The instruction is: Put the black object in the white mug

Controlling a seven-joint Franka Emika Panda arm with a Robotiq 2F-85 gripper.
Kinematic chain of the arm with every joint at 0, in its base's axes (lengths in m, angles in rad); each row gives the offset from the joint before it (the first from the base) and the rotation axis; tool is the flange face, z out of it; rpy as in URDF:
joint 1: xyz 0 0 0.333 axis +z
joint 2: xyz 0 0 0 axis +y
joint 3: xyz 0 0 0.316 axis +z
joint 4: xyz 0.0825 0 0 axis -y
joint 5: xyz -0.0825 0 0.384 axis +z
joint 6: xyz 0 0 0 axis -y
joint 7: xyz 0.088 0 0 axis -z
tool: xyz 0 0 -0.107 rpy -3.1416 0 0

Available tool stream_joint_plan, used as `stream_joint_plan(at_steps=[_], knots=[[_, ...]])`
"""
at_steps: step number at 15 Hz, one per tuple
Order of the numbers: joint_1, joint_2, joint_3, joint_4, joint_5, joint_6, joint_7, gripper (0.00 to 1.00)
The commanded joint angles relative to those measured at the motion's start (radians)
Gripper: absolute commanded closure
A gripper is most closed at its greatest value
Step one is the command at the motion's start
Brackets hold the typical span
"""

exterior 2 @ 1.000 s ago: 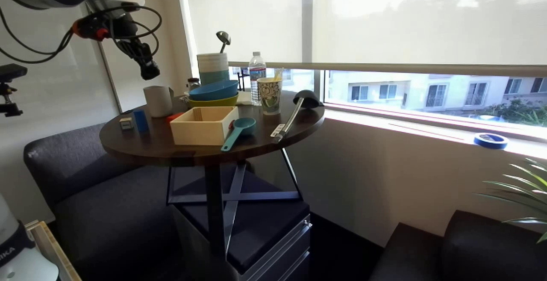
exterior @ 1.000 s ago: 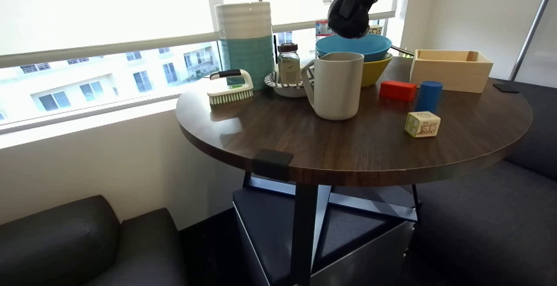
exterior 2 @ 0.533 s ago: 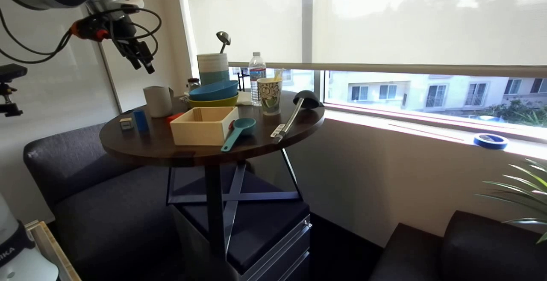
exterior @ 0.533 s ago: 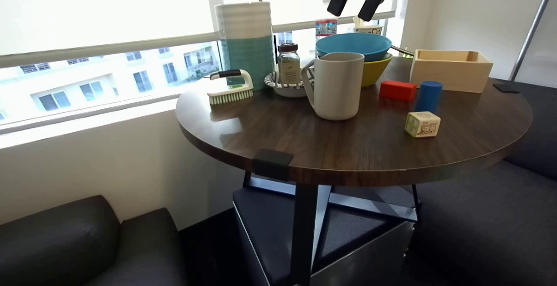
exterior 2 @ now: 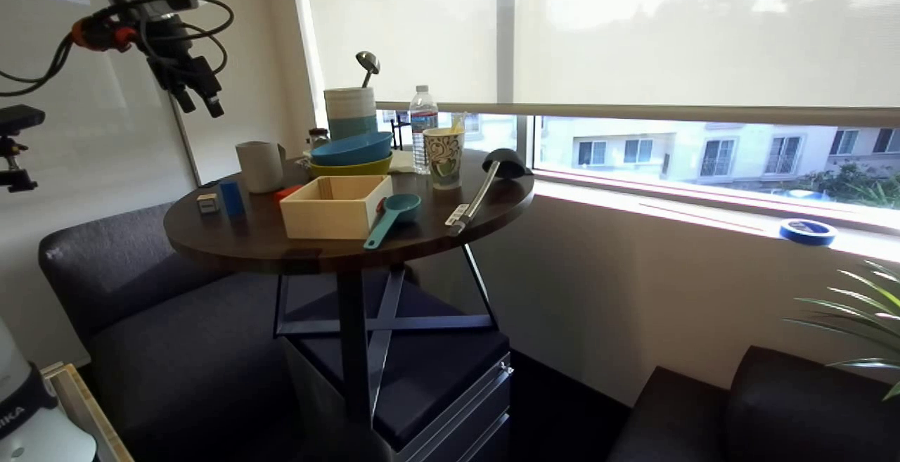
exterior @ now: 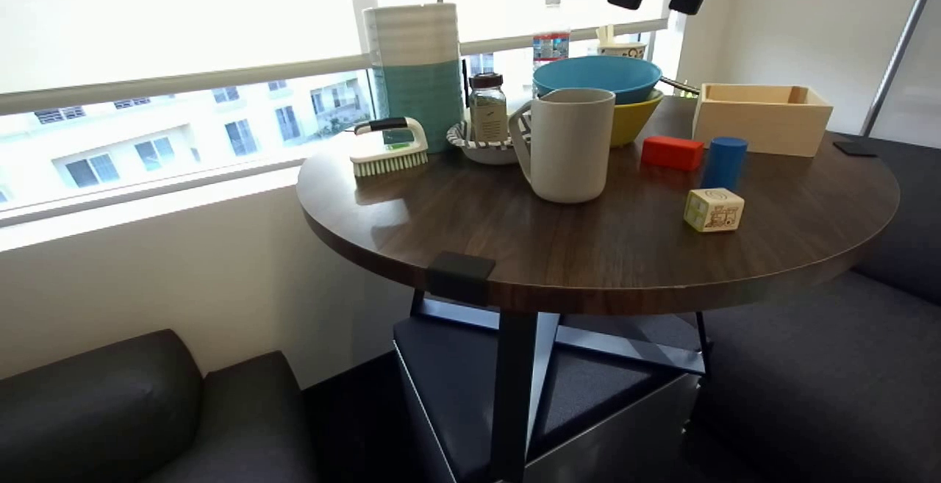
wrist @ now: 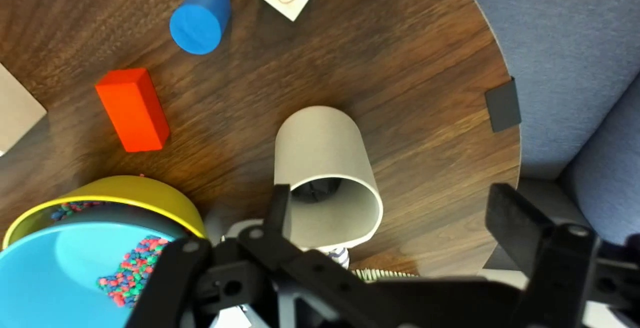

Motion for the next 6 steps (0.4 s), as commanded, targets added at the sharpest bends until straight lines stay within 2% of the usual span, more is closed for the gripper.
stream_joint_plan(at_steps=[1, 6], knots=[[0.007, -0.007, -0.003, 0.001, -0.005, -0.006, 0.004, 0.0], [0.007, 0.0, -0.007, -0.001, -0.005, -0.005, 0.003, 0.0]])
